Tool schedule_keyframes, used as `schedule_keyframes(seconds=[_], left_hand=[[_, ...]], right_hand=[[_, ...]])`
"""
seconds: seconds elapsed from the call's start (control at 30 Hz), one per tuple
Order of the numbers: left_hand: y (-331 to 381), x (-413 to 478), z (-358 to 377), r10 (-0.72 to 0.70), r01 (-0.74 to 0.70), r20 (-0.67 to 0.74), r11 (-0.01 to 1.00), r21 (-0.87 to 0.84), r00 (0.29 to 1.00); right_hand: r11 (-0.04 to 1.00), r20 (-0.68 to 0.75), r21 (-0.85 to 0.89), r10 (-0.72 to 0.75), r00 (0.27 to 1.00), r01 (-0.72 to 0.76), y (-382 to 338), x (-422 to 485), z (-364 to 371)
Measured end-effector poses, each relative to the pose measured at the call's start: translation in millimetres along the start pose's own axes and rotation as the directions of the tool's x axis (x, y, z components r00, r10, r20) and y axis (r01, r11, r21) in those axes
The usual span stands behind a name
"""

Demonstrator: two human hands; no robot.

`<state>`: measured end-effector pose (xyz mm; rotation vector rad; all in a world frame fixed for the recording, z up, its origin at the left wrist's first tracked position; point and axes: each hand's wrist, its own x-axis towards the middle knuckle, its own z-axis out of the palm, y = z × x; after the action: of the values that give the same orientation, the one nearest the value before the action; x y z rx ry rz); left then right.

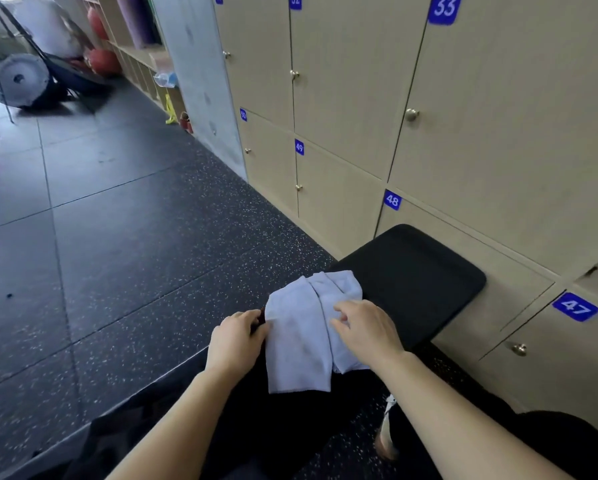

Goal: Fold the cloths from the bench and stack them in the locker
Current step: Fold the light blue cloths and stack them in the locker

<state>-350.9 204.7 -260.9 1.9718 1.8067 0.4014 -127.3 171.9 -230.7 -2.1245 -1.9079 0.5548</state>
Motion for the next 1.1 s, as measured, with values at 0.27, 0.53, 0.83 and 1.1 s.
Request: schedule_keyframes(seconds=[0.27, 0.53, 0.83, 1.1], left_hand=[[-10.1, -2.8, 20.8, -0.064, 0.061, -0.038, 0.995, -0.079, 0.997], [1.4, 3.3, 19.1, -0.141, 0.142, 0.006, 0.988, -0.058, 0.990], [21.4, 9.2, 13.9, -0.261, 0.261, 0.023, 0.949, -0.176, 0.965], [20.7, 9.2, 4.3, -0.304, 0.266, 0.008, 0.819, -0.508, 0.953]], right_hand=[[0.996, -0.001, 0.048, 0.074, 0.997, -0.074, -8.2, 13.4, 32.1], [0.976, 0.043, 0.072, 0.201, 0.979, -0.204, -13.0, 19.3, 47.0], [0.934, 0.037, 0.209, 0.289, 0.957, -0.290, -14.5, 23.1, 45.5], [0.859, 0.067, 0.374, 0.351, 0.934, -0.349, -12.4, 24.1, 34.1]])
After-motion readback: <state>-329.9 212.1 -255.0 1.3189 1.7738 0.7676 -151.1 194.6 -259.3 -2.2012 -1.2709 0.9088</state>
